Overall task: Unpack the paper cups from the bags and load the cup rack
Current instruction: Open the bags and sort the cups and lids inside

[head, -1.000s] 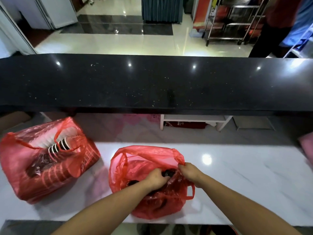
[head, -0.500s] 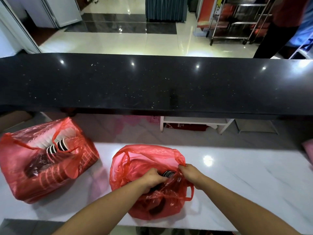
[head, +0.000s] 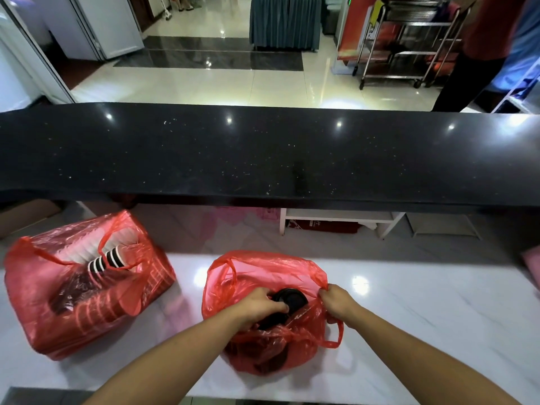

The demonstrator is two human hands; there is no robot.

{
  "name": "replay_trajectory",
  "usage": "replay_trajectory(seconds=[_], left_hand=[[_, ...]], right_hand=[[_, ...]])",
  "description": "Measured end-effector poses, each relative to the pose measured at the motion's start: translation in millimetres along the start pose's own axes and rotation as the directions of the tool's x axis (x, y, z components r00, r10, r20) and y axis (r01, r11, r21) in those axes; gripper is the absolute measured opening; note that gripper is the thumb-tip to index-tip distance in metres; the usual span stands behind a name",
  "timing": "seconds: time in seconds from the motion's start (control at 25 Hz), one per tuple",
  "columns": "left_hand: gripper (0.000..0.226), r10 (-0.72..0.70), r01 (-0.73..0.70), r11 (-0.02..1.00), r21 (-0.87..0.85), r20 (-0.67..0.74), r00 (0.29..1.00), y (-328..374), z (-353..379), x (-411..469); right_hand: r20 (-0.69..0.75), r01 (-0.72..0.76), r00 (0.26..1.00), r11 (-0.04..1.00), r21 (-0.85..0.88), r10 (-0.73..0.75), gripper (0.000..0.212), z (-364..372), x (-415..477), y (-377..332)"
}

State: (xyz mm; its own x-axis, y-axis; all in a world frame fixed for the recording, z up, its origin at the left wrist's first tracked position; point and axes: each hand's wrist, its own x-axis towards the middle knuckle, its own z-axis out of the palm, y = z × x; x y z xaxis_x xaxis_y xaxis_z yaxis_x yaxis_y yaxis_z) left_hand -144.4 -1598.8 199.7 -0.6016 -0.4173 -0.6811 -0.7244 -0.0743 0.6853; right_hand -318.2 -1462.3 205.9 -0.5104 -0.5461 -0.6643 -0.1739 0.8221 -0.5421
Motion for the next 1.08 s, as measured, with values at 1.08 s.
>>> replay_trajectory(seconds=[1.08], left_hand=[[0.052, 0.143, -0.182, 0.972, -0.146, -0.245, 0.959, 4, -39, -15]], right_hand=[[-0.394, 0.398, 0.645, 0.727, -0.559, -0.655, 0.067, 18, -45, -23]])
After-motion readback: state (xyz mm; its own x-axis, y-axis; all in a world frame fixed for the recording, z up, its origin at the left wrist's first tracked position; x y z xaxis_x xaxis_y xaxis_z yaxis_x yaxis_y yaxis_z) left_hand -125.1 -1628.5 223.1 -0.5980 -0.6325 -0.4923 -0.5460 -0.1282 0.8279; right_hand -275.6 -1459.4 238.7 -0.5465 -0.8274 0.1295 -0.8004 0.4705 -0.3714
